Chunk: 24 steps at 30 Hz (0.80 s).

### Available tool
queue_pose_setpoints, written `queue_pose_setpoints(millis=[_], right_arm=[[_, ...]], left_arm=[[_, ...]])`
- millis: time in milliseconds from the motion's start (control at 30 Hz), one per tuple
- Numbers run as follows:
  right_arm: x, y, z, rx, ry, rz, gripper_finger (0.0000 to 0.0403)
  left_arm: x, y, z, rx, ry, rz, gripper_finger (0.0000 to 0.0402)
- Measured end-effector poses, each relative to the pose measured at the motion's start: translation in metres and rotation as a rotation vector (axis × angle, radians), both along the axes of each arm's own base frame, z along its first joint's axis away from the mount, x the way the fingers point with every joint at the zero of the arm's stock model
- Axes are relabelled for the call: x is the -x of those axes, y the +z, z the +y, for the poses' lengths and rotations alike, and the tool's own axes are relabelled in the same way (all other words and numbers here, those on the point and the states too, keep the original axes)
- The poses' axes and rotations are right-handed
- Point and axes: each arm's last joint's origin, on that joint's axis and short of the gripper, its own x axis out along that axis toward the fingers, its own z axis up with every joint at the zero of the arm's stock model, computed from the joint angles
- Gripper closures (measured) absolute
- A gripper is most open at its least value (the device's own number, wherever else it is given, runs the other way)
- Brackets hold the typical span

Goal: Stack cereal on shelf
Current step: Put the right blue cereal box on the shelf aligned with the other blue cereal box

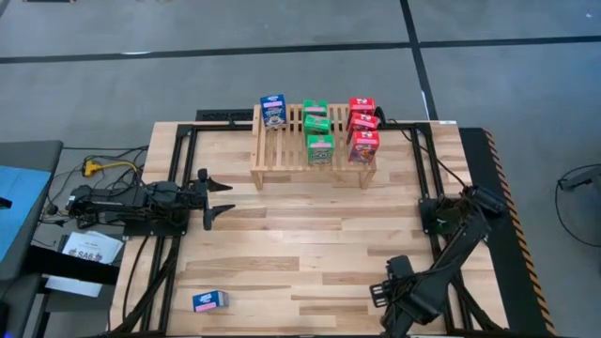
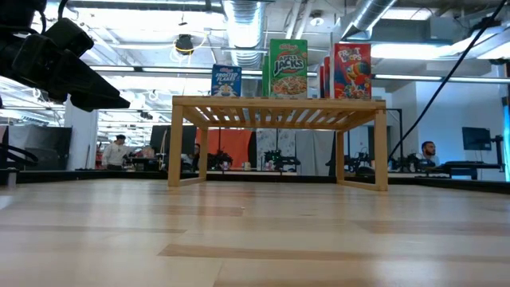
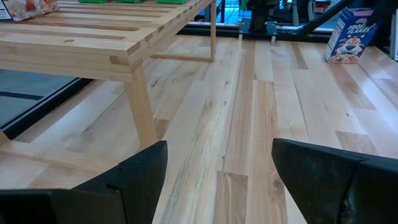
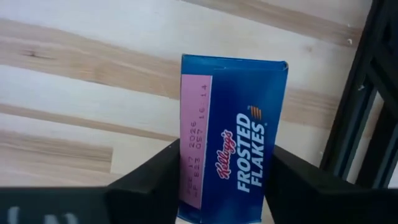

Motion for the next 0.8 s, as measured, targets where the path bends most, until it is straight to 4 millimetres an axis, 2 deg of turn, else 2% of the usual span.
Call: queue_pose_setpoints(millis=[233,467,600,800], right_arm=[[-0.016,0.003,-0.009,-0.033,0.054,-0.01,0.0217],[-0.042,0.025,-0.024,-0.062,0.171,-0.053,0.0219],[-0.063,0.04,-0.041,-0.066,0.286,-0.088,0.0219],[-0.098,0.054,-0.08,-0.058,0.492,-0.135,0.0219]], left_arm=[[0.0,0.0,0.0,0.0,0.0,0.0,0.0123],[0.0,0.0,0.0,0.0,0.0,0.0,0.0123],[0.0,0.0,0.0,0.0,0.0,0.0,0.0123],[0.0,0.0,0.0,0.0,0.0,0.0,0.0123]])
